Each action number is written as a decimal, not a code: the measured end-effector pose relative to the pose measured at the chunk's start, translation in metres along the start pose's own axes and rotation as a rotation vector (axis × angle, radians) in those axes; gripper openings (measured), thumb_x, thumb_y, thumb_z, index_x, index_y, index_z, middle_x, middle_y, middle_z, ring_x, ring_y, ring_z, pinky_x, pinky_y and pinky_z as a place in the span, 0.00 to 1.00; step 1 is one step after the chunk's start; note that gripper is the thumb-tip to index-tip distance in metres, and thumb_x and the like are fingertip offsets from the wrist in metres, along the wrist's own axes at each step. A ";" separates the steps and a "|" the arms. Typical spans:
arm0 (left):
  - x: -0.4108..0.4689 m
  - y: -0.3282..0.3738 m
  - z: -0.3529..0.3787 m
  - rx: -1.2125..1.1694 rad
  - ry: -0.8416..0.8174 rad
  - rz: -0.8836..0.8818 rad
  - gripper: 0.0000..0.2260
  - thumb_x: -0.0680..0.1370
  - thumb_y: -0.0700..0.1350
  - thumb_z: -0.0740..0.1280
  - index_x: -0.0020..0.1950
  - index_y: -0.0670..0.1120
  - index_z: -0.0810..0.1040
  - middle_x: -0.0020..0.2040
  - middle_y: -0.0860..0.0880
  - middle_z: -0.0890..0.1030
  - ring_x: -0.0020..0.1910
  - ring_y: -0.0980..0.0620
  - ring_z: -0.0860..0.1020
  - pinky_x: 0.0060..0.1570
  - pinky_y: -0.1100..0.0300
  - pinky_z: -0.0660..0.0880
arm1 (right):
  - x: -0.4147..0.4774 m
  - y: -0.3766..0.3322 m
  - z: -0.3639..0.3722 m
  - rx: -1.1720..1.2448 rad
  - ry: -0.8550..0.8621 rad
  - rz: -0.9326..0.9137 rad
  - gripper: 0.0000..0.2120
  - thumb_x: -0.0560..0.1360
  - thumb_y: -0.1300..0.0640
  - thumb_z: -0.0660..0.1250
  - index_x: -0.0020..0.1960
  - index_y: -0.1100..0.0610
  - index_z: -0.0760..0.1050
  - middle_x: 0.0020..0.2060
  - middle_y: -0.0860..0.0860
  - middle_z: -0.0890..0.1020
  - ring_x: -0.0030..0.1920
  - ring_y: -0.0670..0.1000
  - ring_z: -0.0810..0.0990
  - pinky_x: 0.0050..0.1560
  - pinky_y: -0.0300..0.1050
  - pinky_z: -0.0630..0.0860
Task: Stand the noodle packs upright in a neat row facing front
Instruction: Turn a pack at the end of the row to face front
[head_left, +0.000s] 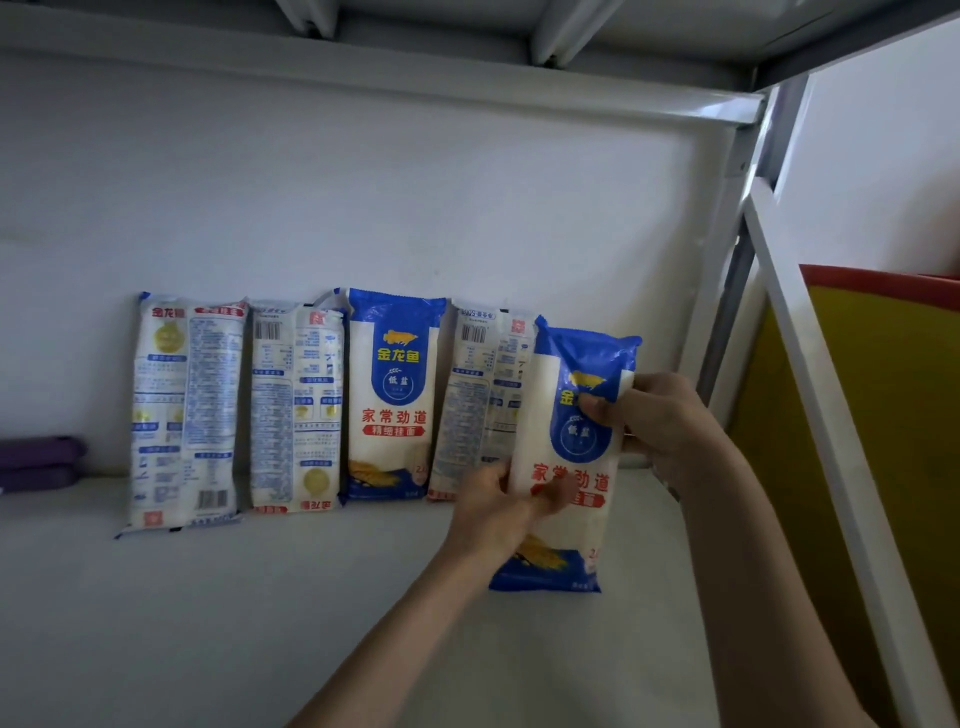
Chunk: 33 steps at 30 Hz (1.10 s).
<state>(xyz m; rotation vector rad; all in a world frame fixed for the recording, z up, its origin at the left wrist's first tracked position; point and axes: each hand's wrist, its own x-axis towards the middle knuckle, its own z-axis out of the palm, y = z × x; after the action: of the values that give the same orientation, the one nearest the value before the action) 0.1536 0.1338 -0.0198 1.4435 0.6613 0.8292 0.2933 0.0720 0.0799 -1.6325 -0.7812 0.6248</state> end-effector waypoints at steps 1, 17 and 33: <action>0.003 -0.004 0.000 0.048 -0.030 0.006 0.14 0.67 0.45 0.79 0.50 0.53 0.82 0.46 0.55 0.86 0.47 0.57 0.84 0.45 0.59 0.82 | 0.002 0.003 0.000 0.019 0.024 -0.002 0.12 0.69 0.60 0.76 0.49 0.62 0.78 0.44 0.56 0.85 0.43 0.55 0.85 0.41 0.50 0.82; 0.070 -0.045 0.039 0.355 0.274 0.125 0.13 0.66 0.35 0.79 0.50 0.39 0.83 0.42 0.50 0.82 0.39 0.57 0.79 0.30 0.75 0.72 | 0.038 0.057 -0.006 -0.346 0.151 -0.033 0.18 0.73 0.64 0.70 0.61 0.56 0.70 0.56 0.53 0.79 0.59 0.56 0.79 0.48 0.51 0.81; 0.083 -0.043 0.053 0.292 0.369 0.089 0.14 0.69 0.36 0.76 0.53 0.39 0.82 0.50 0.44 0.84 0.47 0.51 0.81 0.41 0.64 0.75 | 0.056 0.094 0.028 -0.271 0.369 -0.023 0.07 0.77 0.61 0.64 0.54 0.62 0.75 0.54 0.58 0.81 0.55 0.57 0.80 0.49 0.48 0.78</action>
<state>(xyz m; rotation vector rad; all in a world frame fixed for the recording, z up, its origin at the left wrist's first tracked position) 0.2478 0.1730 -0.0527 1.6044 1.0362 1.1182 0.3226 0.1223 -0.0176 -1.9125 -0.6281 0.1932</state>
